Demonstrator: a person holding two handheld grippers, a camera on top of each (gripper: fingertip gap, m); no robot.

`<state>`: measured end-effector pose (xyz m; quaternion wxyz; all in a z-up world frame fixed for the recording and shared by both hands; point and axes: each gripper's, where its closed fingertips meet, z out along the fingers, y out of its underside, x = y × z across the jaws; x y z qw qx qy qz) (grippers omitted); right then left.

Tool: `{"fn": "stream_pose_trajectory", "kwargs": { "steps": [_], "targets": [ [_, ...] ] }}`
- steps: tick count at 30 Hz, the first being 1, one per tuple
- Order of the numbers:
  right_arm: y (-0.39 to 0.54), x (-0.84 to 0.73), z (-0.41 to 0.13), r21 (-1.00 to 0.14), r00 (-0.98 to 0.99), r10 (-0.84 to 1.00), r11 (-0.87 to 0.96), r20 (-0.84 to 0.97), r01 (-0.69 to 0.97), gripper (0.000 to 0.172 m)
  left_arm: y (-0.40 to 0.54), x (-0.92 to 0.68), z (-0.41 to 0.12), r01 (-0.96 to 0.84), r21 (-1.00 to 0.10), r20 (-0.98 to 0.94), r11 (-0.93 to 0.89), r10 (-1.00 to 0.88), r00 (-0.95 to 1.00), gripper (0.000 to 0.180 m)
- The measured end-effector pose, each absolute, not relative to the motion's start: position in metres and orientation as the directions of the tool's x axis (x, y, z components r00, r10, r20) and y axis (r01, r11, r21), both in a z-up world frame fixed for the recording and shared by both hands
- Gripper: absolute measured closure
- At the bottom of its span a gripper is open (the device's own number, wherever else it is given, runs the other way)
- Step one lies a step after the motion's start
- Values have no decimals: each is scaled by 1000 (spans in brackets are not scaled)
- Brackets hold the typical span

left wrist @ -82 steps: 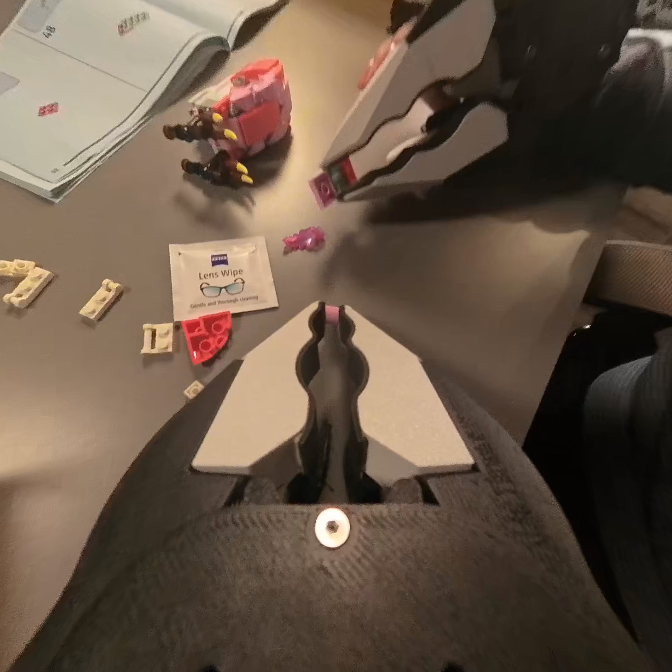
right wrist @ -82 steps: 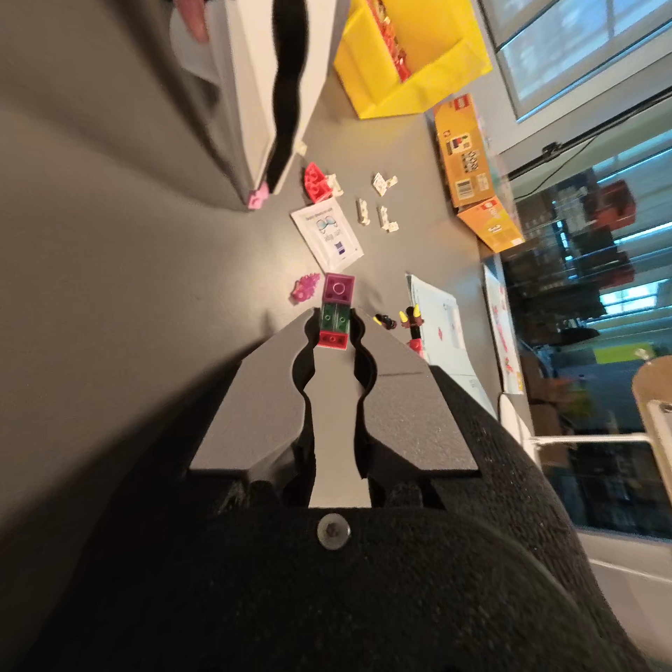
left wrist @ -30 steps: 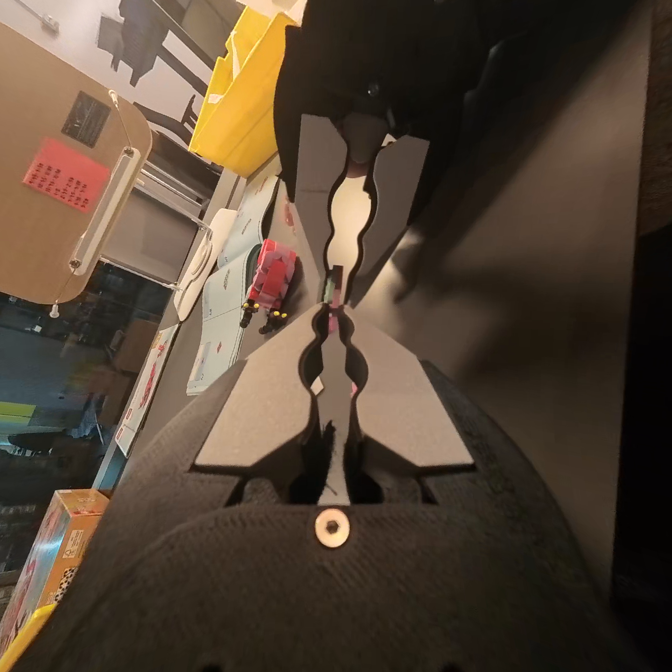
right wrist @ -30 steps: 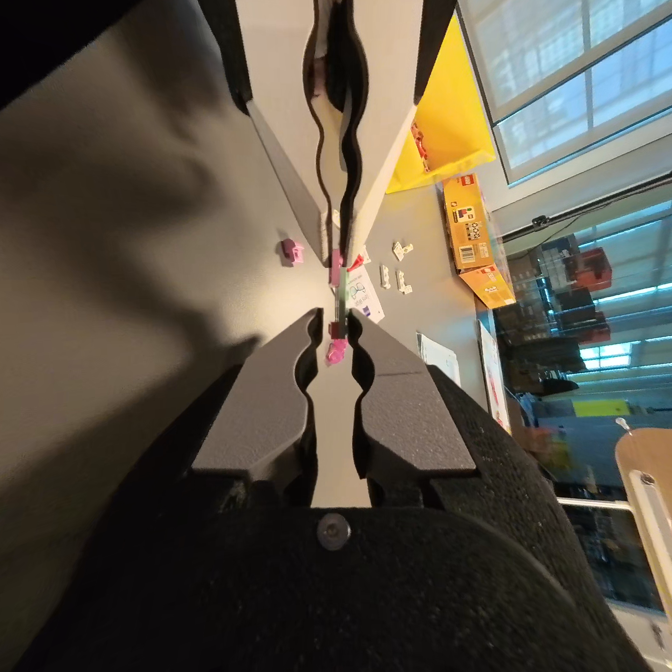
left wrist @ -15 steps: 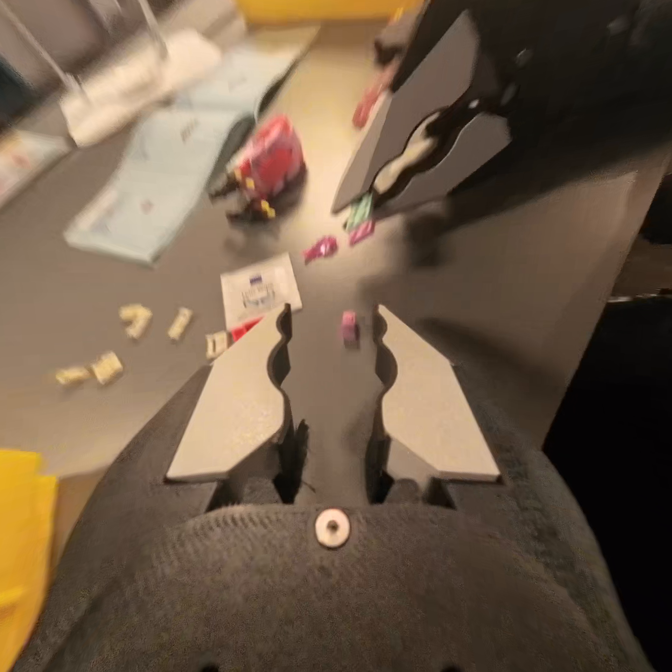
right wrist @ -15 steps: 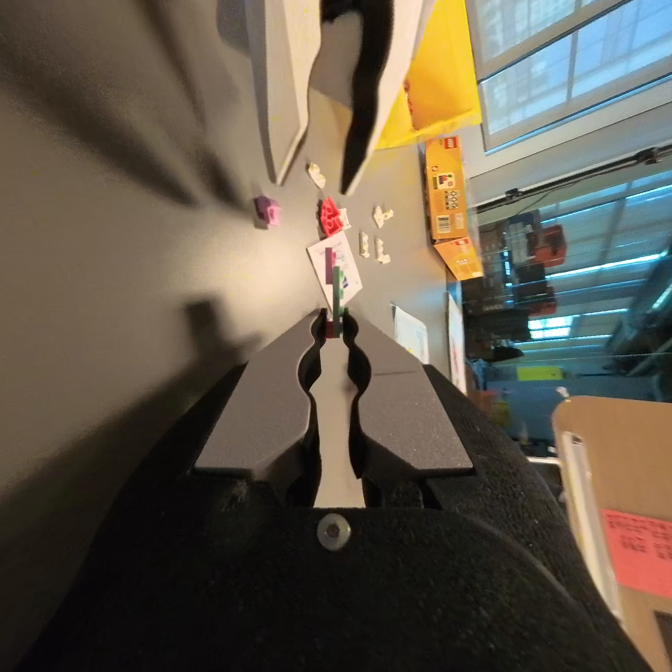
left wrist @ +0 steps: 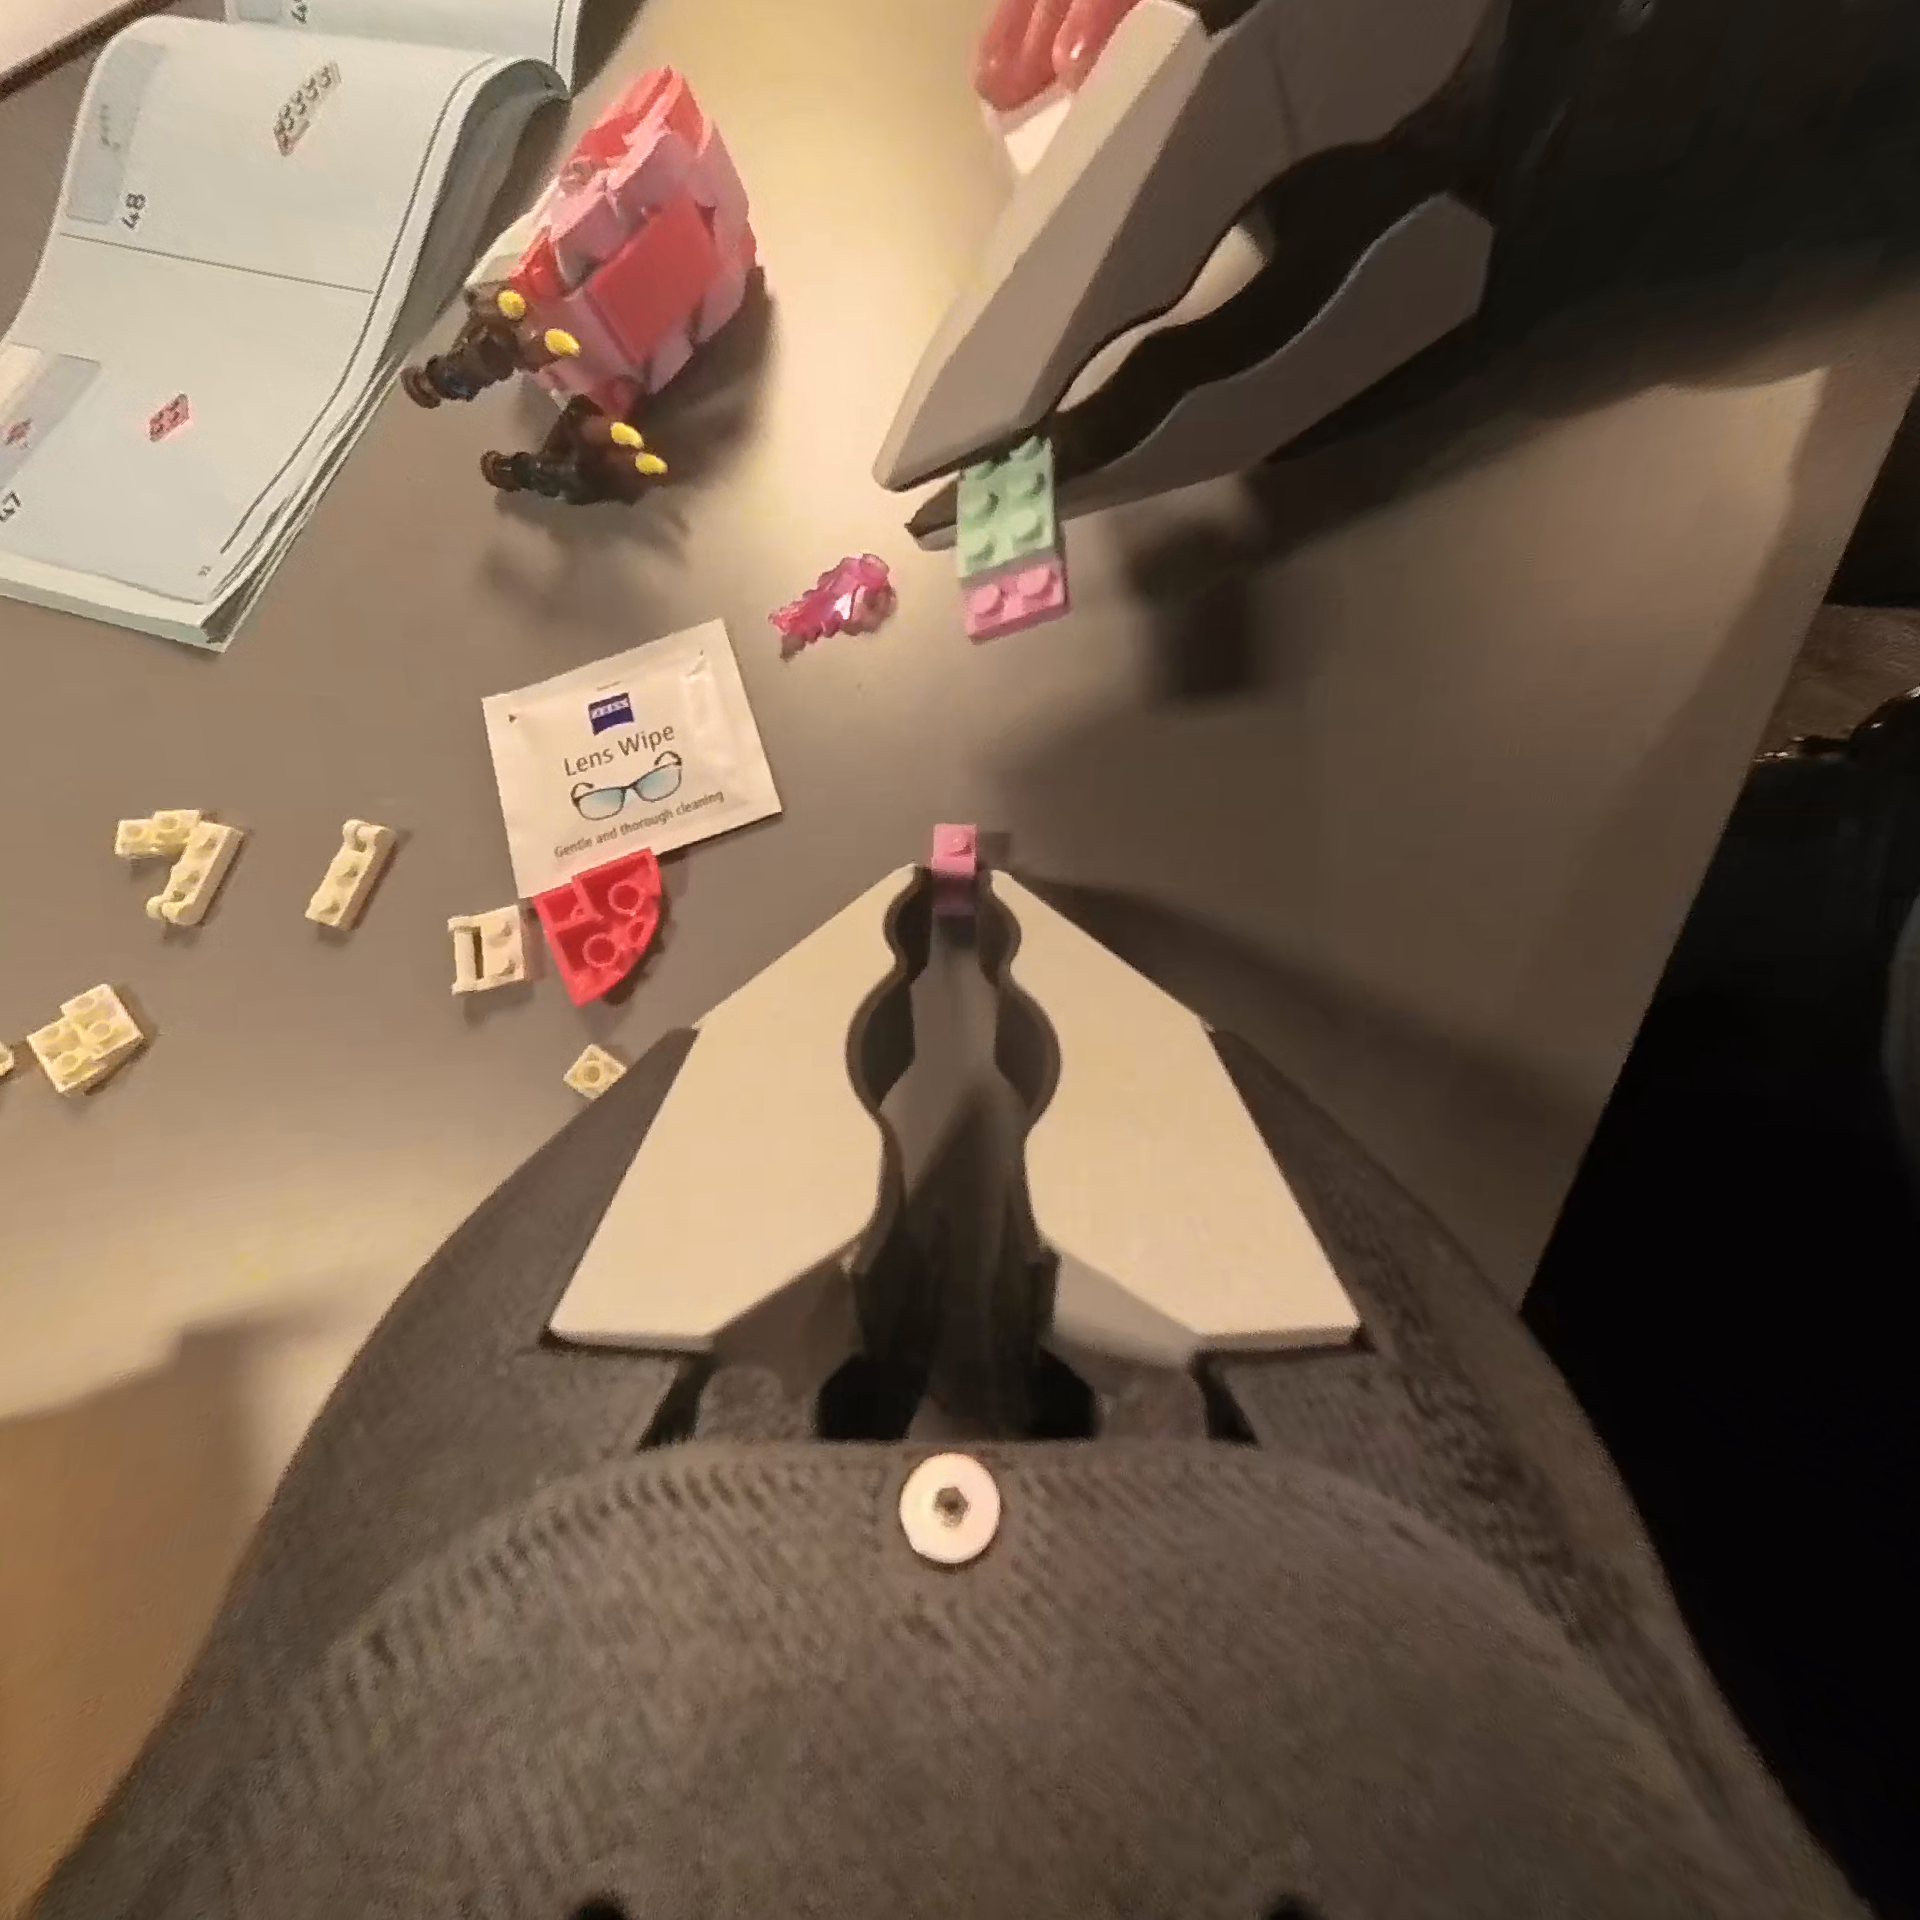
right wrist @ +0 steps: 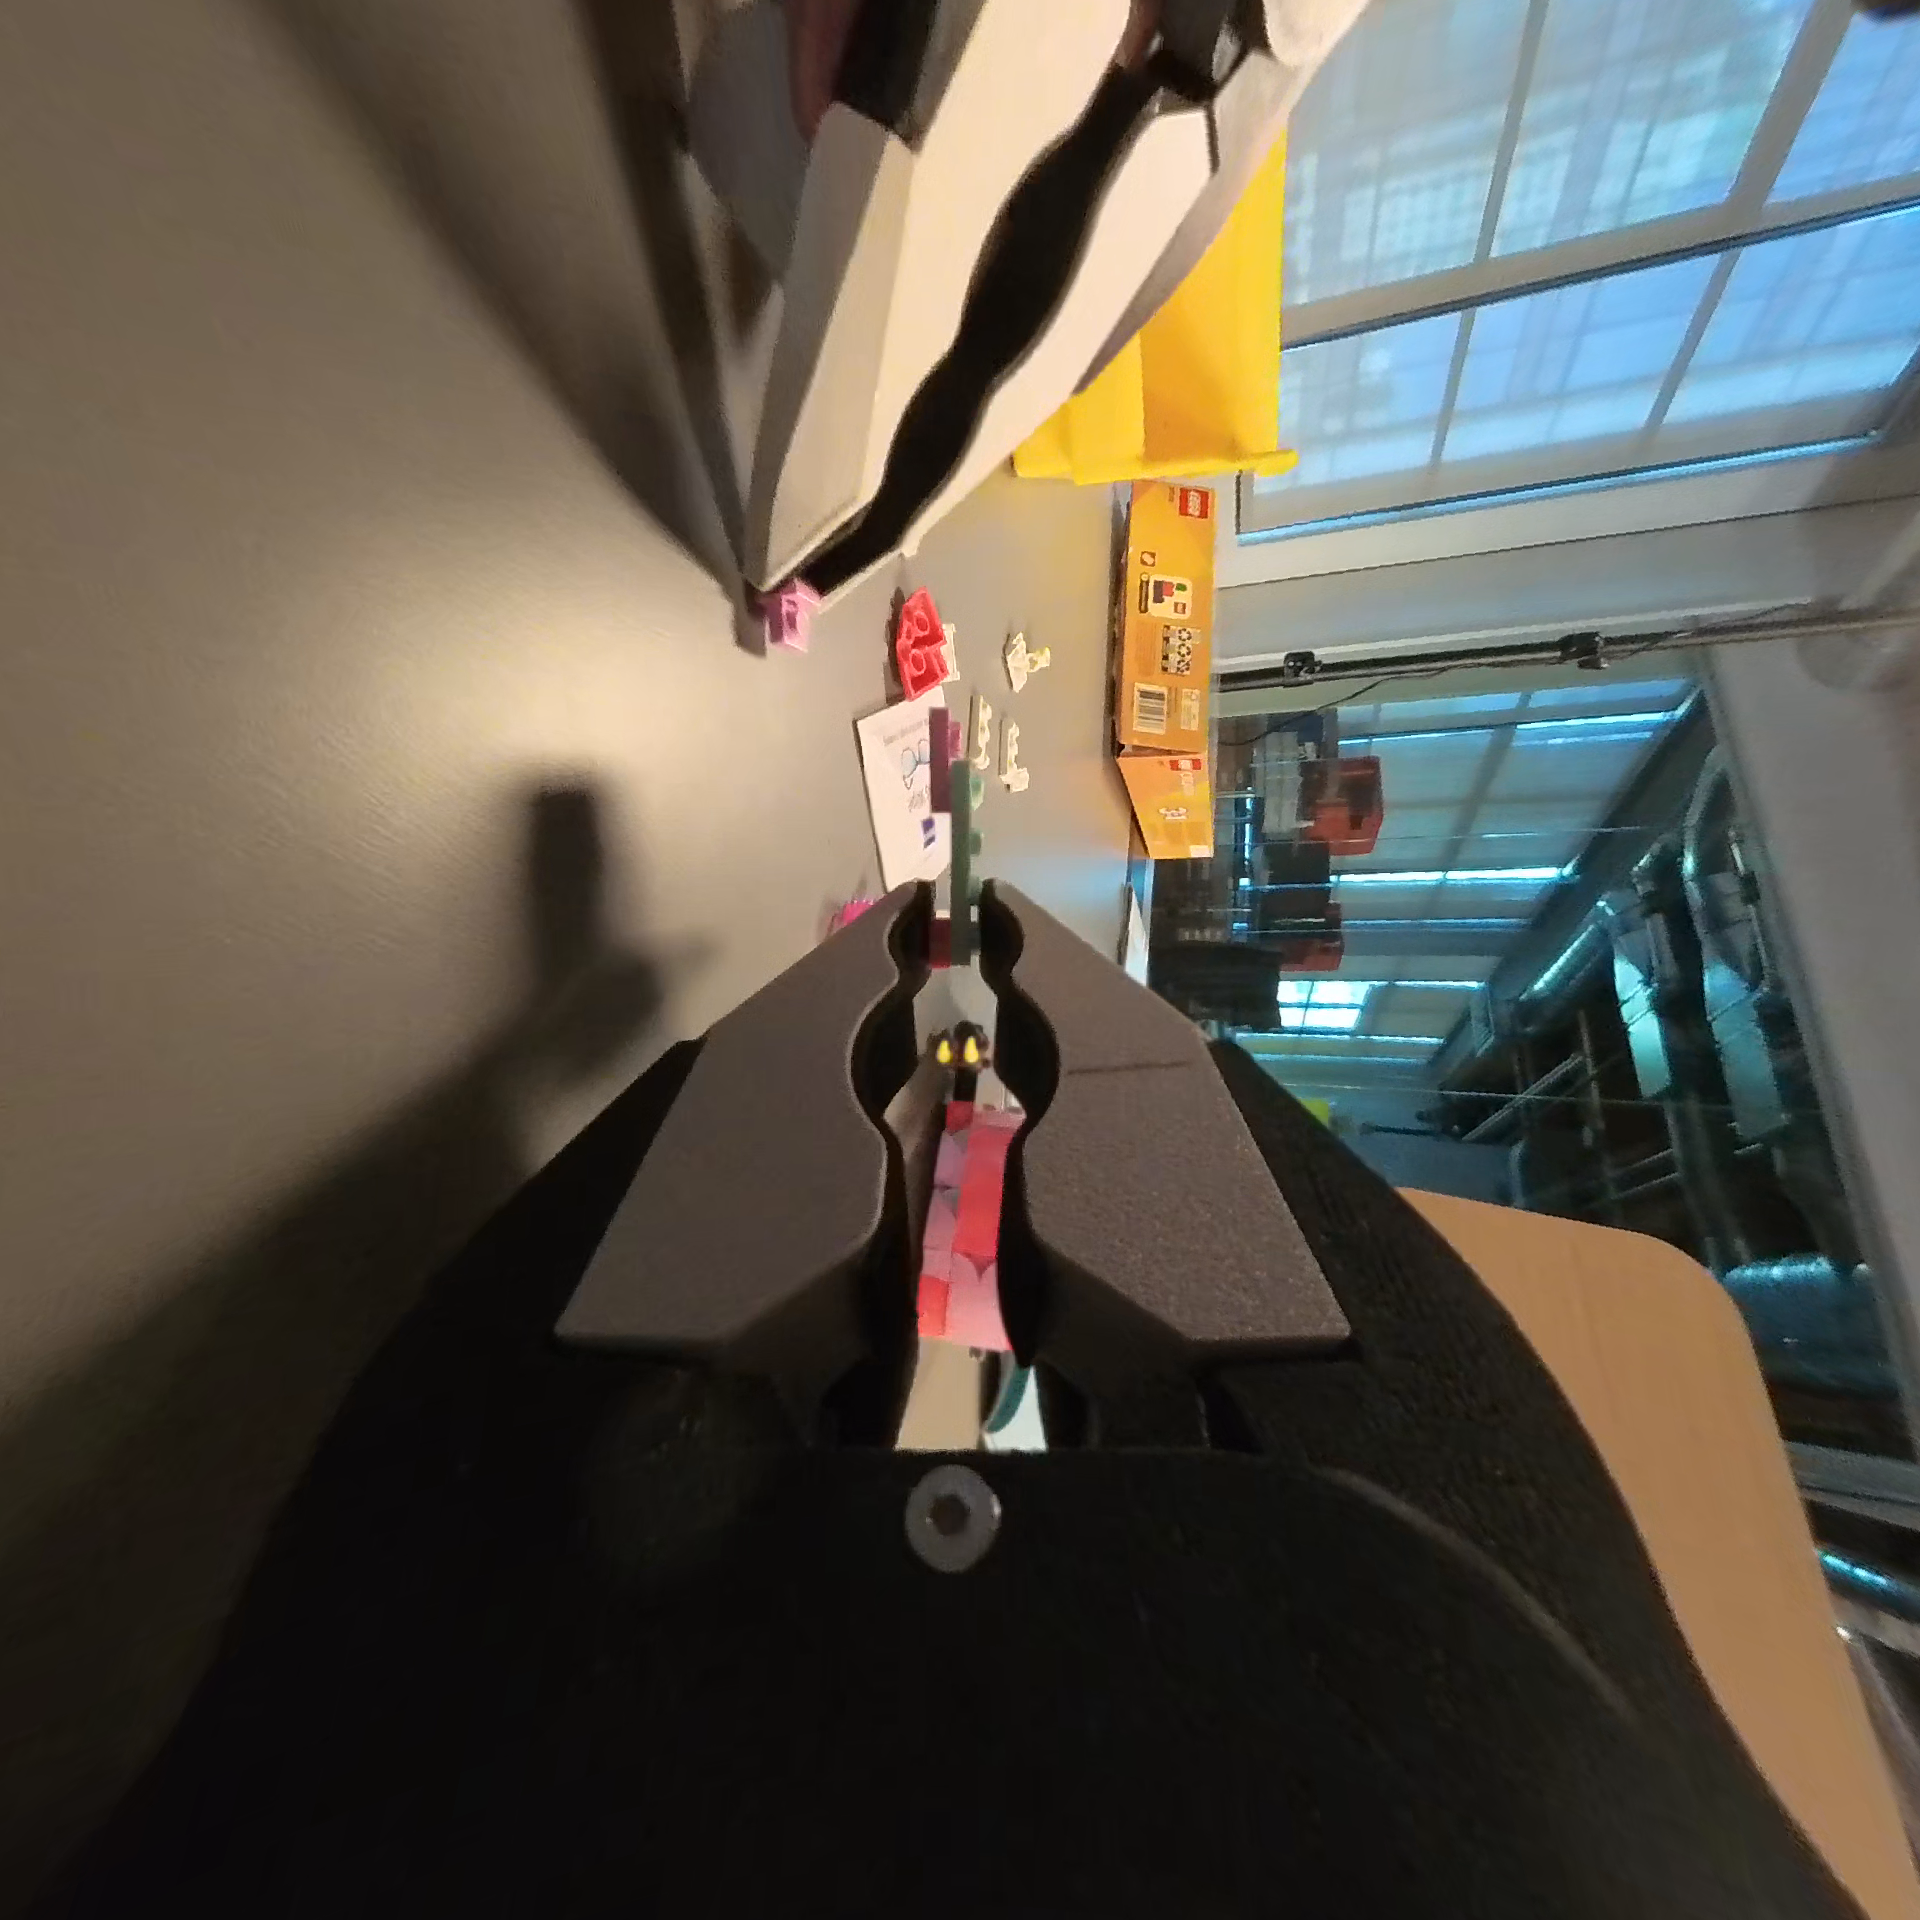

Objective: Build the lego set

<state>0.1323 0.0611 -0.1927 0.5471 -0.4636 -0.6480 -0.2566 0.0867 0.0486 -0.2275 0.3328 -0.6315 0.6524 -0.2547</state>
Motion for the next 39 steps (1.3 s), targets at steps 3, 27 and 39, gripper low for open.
{"fn": "stream_pose_trajectory", "kwargs": {
  "steps": [3, 27, 39],
  "targets": [
    [61, 131, -191, -144, 11, 287, 449, 958, 882, 166, 53, 91, -215, -595, -804, -60, 15, -997, 55, 174],
    [56, 126, -168, -82, 13, 144, 480, 989, 873, 166, 33, 116, -165, -541, -835, 111, -104, -994, 20, 174],
    [54, 125, -166, -78, 14, 133, 490, 991, 868, 166, 28, 116, -164, -579, -809, 117, -103, -993, 13, 170]
  ]
}}
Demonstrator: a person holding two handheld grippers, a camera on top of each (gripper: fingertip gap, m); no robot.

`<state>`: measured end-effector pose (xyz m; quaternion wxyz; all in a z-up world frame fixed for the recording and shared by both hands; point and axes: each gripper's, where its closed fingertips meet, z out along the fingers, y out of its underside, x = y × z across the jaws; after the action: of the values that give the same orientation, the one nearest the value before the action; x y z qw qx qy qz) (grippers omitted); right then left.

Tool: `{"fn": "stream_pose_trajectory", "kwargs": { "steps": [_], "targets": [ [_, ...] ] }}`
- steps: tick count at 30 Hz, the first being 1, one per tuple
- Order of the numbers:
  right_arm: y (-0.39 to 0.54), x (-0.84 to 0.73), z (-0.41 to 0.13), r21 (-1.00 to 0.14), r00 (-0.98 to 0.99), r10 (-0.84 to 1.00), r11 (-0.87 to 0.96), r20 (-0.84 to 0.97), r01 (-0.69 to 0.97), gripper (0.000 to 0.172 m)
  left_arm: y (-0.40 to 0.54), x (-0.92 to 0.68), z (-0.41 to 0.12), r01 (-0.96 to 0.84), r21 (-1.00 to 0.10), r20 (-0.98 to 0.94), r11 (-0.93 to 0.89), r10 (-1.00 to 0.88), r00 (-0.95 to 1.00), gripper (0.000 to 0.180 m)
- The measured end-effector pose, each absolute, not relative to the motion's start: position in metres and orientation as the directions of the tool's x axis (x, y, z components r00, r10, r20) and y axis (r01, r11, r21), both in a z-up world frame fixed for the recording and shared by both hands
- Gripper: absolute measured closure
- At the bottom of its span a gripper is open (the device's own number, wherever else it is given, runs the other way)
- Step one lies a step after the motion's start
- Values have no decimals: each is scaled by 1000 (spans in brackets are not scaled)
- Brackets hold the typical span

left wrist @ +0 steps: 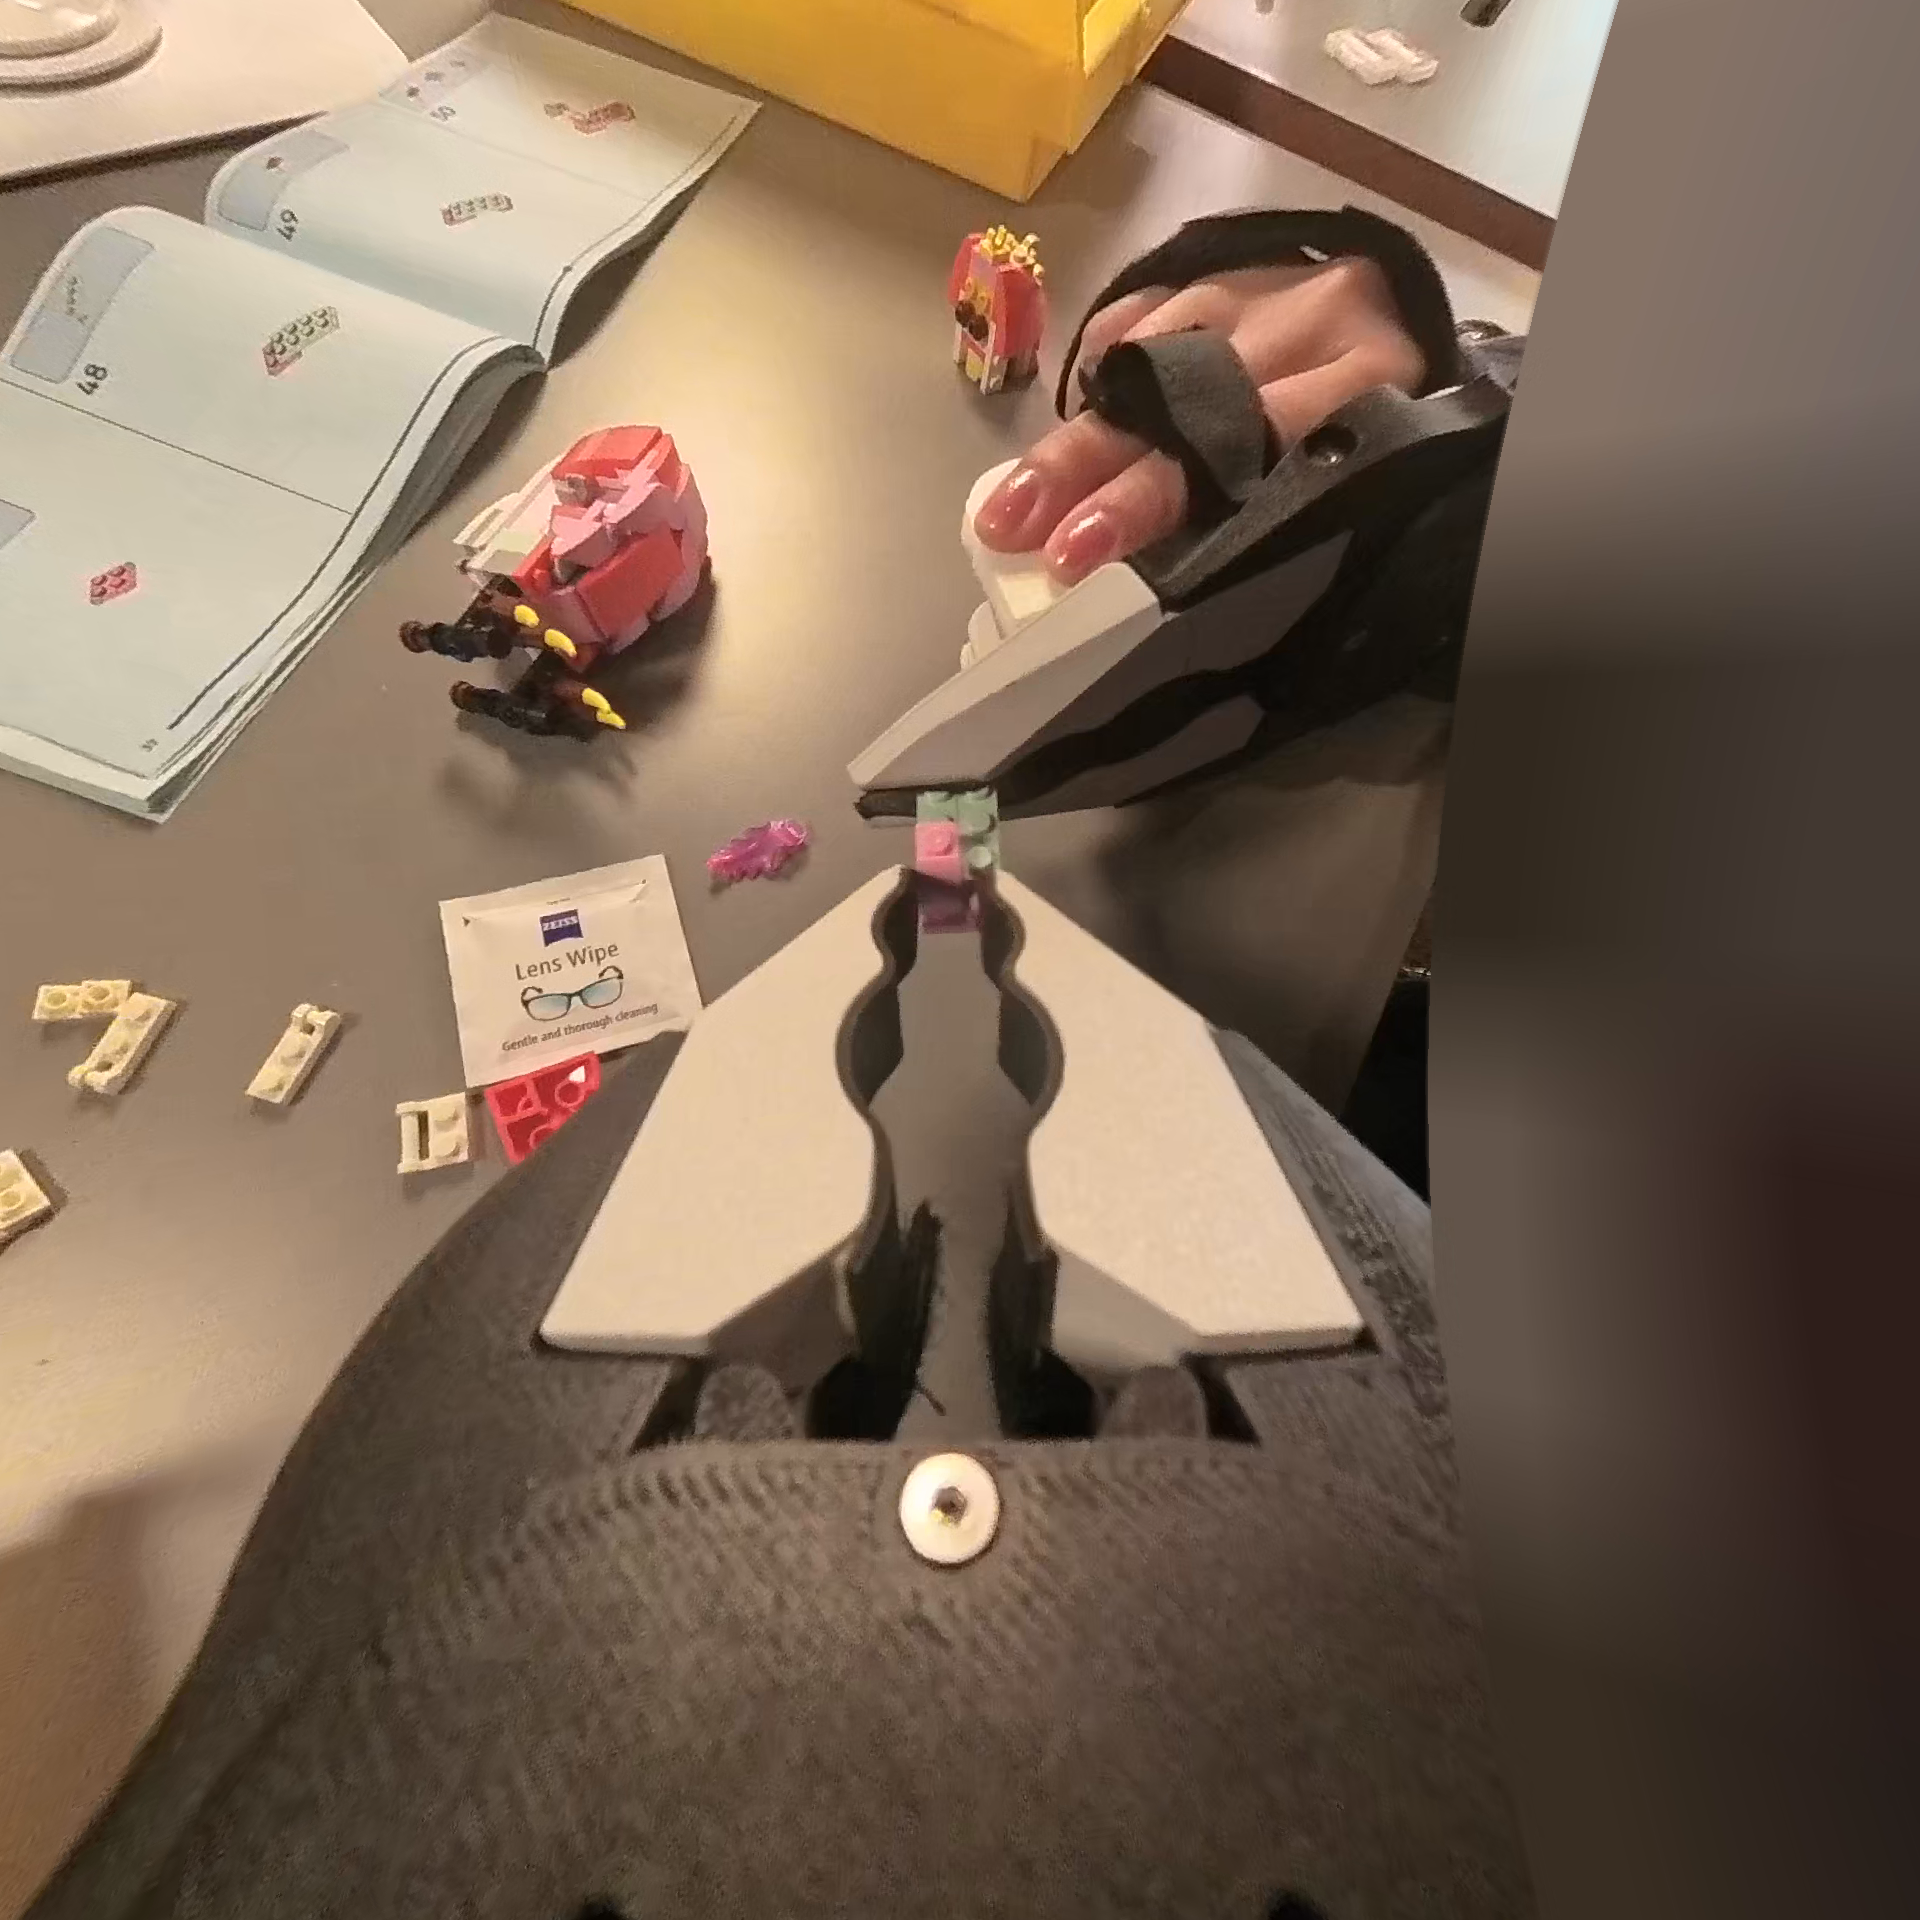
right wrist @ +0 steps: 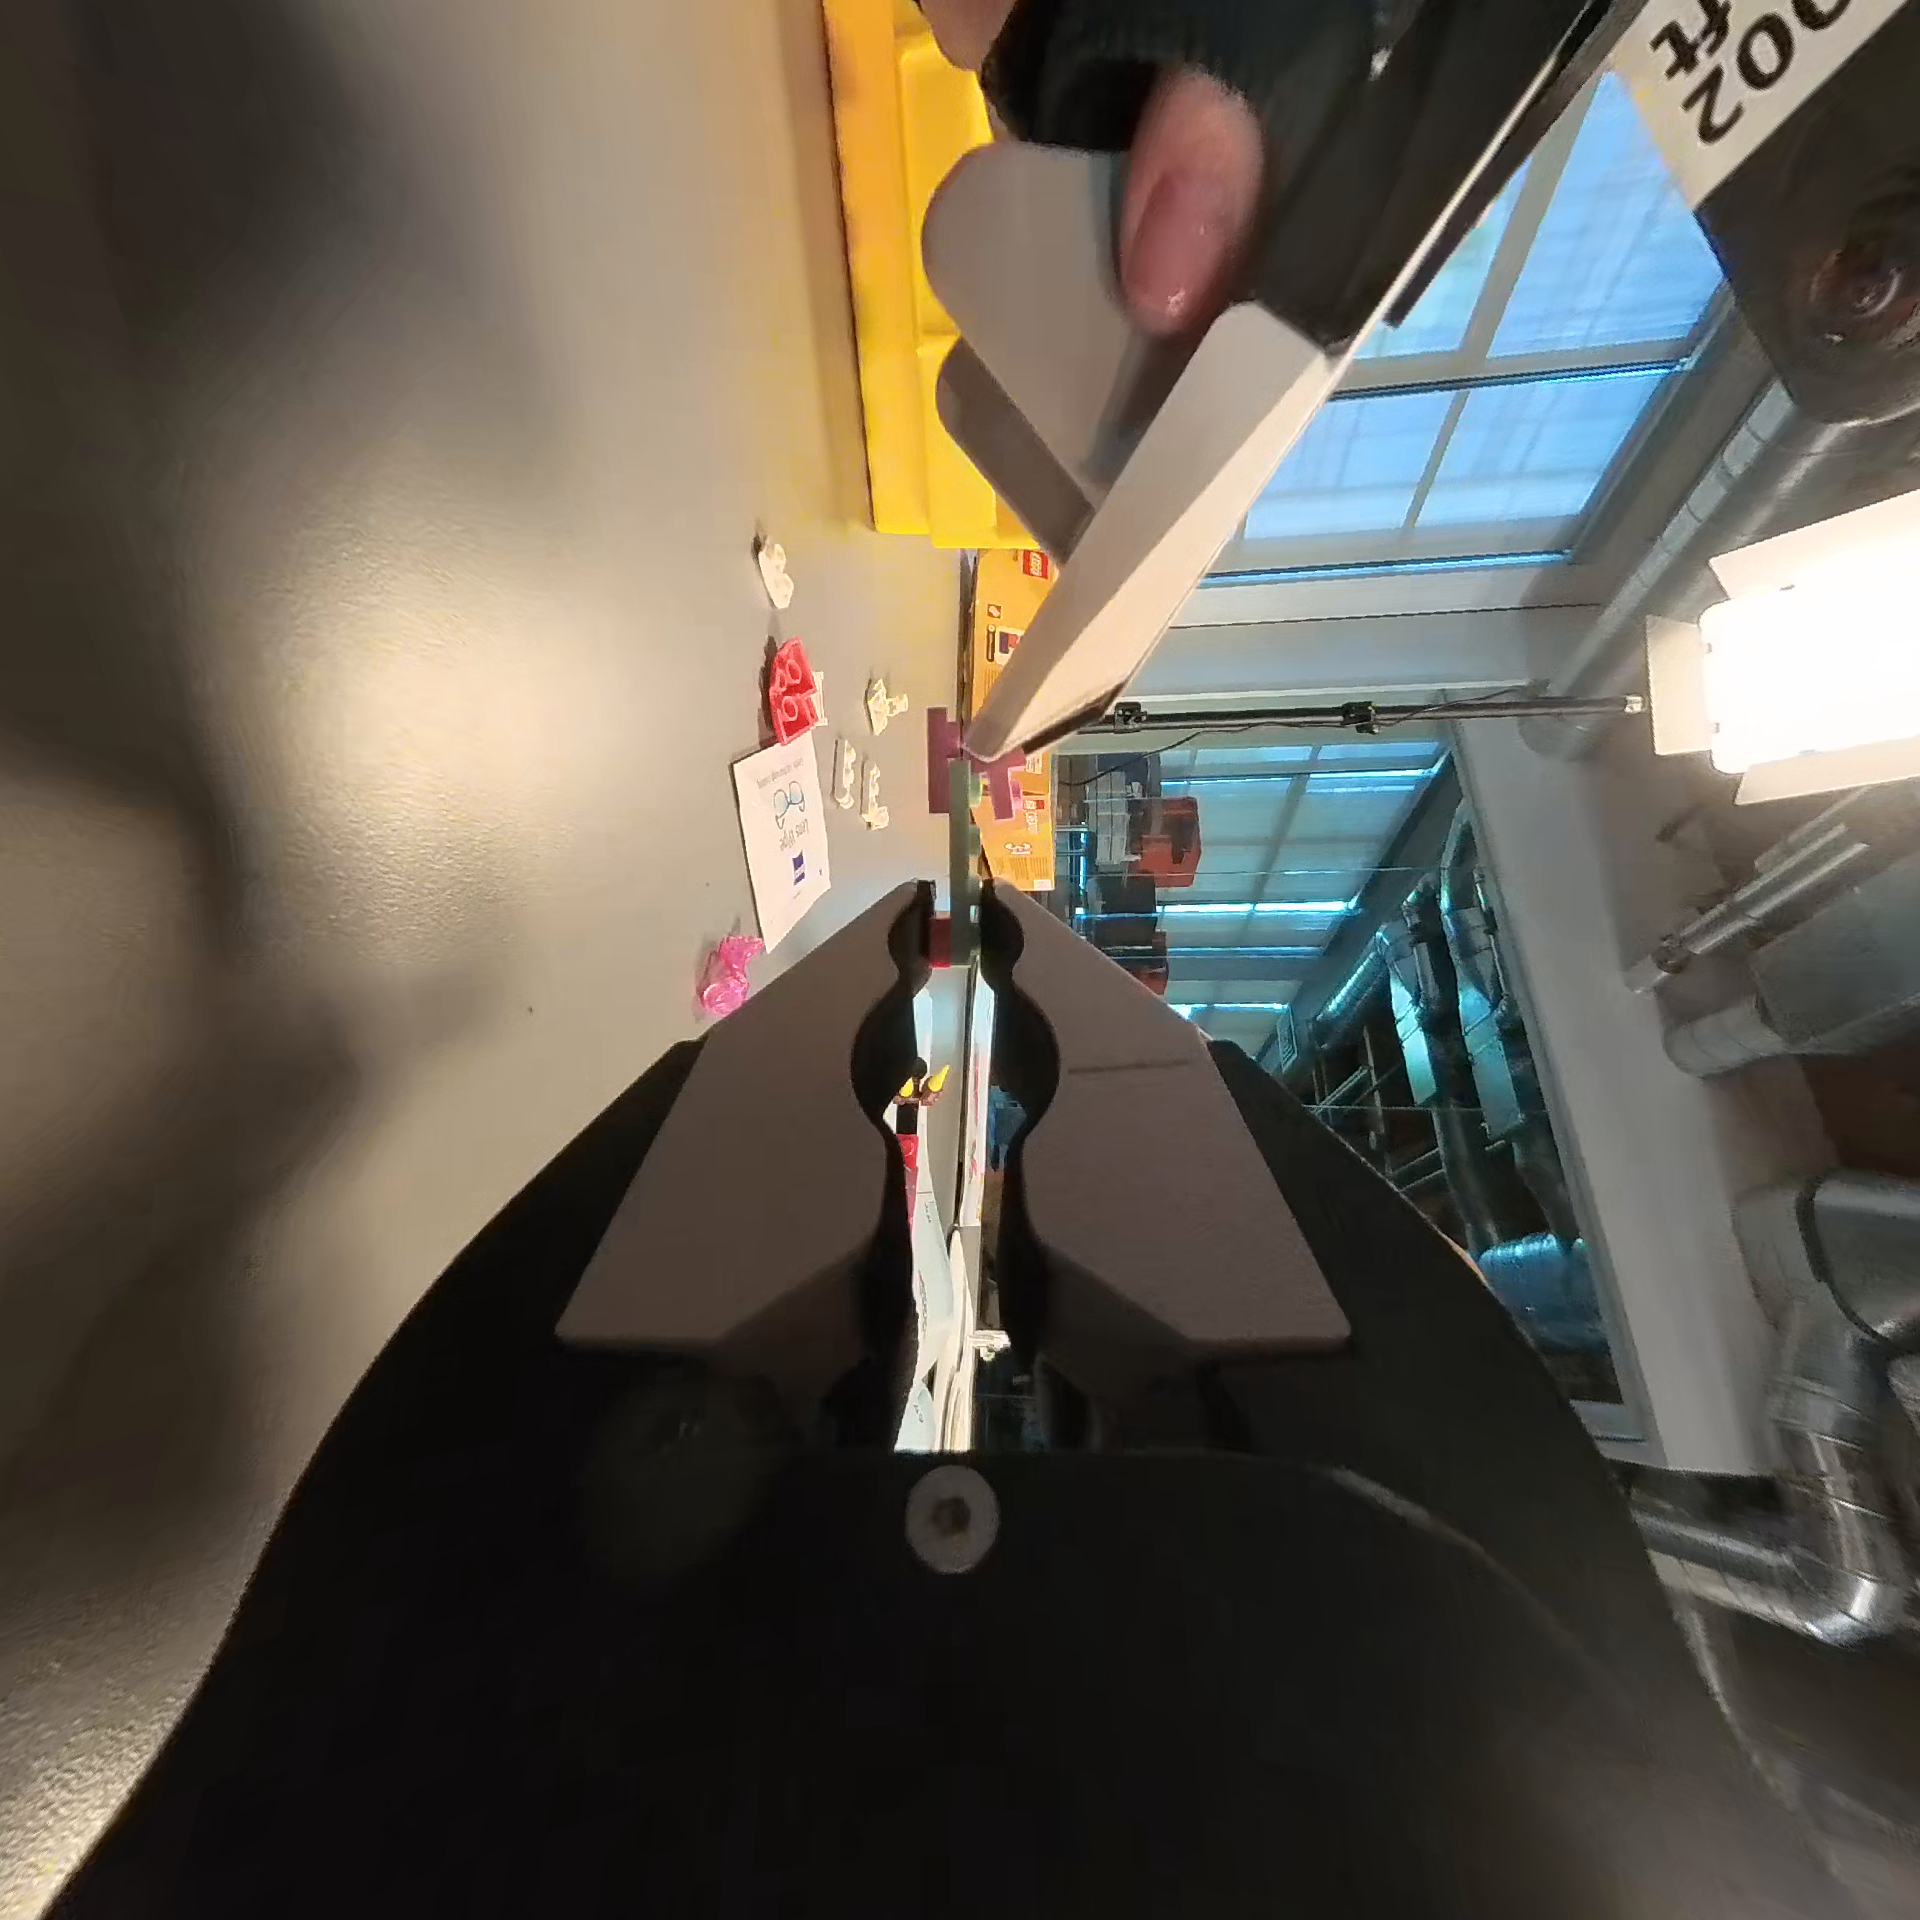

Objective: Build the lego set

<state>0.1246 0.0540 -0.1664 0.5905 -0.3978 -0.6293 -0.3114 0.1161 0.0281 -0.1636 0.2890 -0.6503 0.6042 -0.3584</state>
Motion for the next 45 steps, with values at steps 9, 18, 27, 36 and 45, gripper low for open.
{"fn": "stream_pose_trajectory", "kwargs": {
  "steps": [9, 18, 27, 36, 45],
  "targets": [
    [54, 126, -164, -88, 28, 131, 486, 991, 870, 167, 27, 117, -158, -576, -813, 96, -84, -995, 9, 162],
    [55, 127, -165, -100, 35, 143, 481, 989, 871, 166, 21, 115, -164, -558, -828, 81, -59, -997, -14, 145],
    [70, 147, -176, -111, 29, 200, 408, 979, 906, 166, 56, 92, -197, -650, -753, 3, -105, -988, 157, 147],
    [71, 148, -183, -119, 22, 235, 410, 972, 904, 166, 87, 93, -210, -633, -758, -37, -160, -958, 286, 150],
    [70, 148, -185, -119, 15, 248, 413, 969, 903, 166, 92, 99, -222, -694, -709, -101, -123, -957, 272, 158]
  ]
}}
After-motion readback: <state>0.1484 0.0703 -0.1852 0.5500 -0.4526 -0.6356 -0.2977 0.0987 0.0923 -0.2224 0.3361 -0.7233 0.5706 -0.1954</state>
